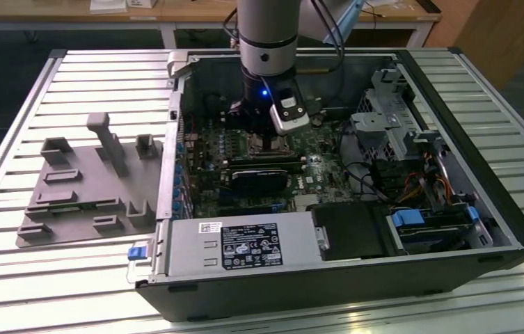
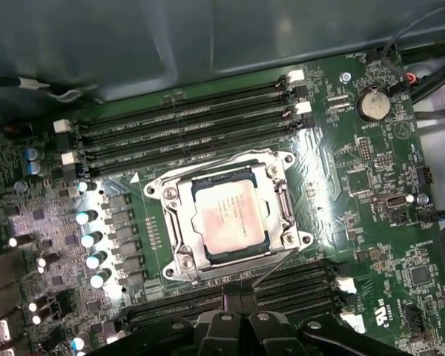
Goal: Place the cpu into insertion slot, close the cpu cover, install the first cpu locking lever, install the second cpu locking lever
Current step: 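Install the second cpu locking lever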
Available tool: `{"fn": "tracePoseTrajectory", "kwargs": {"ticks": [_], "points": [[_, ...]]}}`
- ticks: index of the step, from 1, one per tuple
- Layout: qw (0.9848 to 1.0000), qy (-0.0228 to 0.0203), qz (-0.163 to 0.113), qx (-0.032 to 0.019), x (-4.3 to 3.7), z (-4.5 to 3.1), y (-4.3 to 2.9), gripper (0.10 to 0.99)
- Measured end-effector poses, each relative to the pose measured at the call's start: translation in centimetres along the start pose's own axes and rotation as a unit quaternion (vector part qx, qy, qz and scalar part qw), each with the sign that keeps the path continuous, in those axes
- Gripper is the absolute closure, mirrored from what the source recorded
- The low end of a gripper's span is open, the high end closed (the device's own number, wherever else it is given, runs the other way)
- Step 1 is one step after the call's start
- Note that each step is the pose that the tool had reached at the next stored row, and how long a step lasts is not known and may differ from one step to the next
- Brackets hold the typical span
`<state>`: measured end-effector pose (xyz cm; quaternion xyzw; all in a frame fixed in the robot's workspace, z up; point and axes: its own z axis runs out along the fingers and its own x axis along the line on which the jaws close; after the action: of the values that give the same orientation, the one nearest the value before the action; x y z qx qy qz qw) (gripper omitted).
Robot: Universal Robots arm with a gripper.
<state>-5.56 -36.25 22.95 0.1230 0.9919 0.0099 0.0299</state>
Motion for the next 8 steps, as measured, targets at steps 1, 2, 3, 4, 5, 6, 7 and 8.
{"fn": "tracePoseTrajectory", "kwargs": {"ticks": [1, 2, 3, 4, 5, 6, 7, 8], "points": [[1.0000, -0.0005, -0.002, -0.0005, 0.00, 0.05, -0.06, 0.984], [1.0000, -0.0011, -0.005, -0.0010, -0.01, 0.12, -0.11, 0.984], [1.0000, -0.0017, -0.008, -0.0015, -0.02, 0.17, -0.15, 0.984], [0.9999, -0.0024, -0.011, -0.0019, -0.02, 0.23, -0.19, 0.984], [0.9999, -0.0030, -0.014, -0.0024, -0.02, 0.30, -0.23, 0.984], [0.9999, -0.0039, -0.016, -0.0028, -0.02, 0.37, -0.27, 0.984], [0.9998, -0.0048, -0.019, -0.0031, -0.02, 0.44, -0.32, 0.984], [0.9998, -0.0057, -0.021, -0.0036, 0.00, 0.51, -0.36, 0.984]]}}
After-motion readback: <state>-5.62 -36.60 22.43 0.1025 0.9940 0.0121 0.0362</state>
